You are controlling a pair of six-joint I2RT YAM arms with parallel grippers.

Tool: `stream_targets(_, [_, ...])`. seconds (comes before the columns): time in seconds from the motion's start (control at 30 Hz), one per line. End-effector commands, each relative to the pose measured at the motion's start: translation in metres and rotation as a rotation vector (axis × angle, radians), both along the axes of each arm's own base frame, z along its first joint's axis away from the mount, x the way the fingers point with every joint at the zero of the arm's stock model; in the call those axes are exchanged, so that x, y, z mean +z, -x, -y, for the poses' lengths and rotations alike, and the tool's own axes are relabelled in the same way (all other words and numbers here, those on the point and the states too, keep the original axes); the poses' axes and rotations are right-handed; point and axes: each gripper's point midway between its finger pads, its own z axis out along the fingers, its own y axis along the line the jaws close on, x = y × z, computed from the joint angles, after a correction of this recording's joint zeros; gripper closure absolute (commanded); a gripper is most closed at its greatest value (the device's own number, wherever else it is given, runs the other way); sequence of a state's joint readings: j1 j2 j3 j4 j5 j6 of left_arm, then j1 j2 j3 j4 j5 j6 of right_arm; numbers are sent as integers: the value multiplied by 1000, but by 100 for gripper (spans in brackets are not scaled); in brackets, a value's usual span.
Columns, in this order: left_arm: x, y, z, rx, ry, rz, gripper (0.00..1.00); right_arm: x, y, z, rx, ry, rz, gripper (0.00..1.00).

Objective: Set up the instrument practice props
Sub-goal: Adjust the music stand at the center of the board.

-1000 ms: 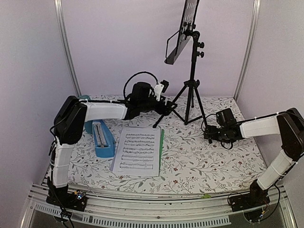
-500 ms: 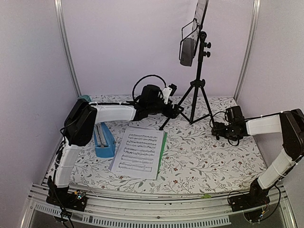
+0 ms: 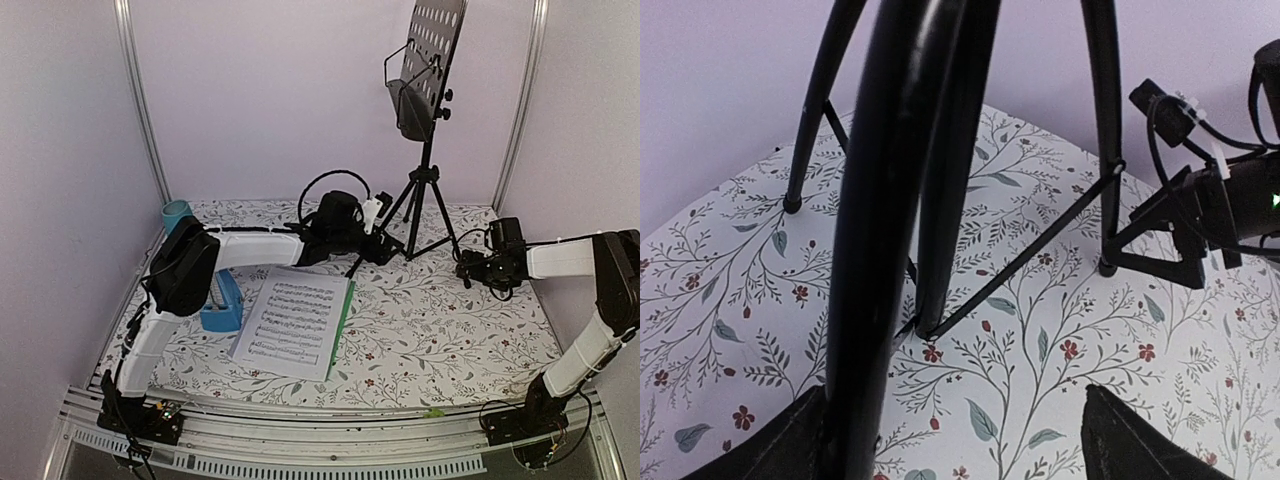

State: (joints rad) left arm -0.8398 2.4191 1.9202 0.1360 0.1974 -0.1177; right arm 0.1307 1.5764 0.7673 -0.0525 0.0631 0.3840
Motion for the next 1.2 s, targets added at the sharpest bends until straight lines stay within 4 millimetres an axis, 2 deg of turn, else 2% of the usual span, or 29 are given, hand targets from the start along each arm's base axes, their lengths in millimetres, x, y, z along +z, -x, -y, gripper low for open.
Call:
stream_targets(0.0, [-3, 15, 16, -32, 8, -12, 15, 25, -25, 12, -28, 0, 78, 1])
stream_targets(0.3, [-5, 40, 37, -78, 19, -15, 16, 48, -34, 7, 8, -12, 112, 1])
stream_targets(0.6, [-6, 53, 51, -104, 28, -18, 16, 96, -19, -1, 33, -66, 190, 1])
stream_targets(0.73, [-5, 56, 55, -110, 33, -17, 16, 109, -10, -4, 42, -85, 209, 1])
stream_targets(0.97, [-2, 67, 64, -126, 43, -13, 16, 125, 7, -11, 62, -118, 236, 1])
stream_targets(1.17, [1, 79, 73, -148, 55, -13, 16, 121, 11, -24, 115, -126, 228, 1])
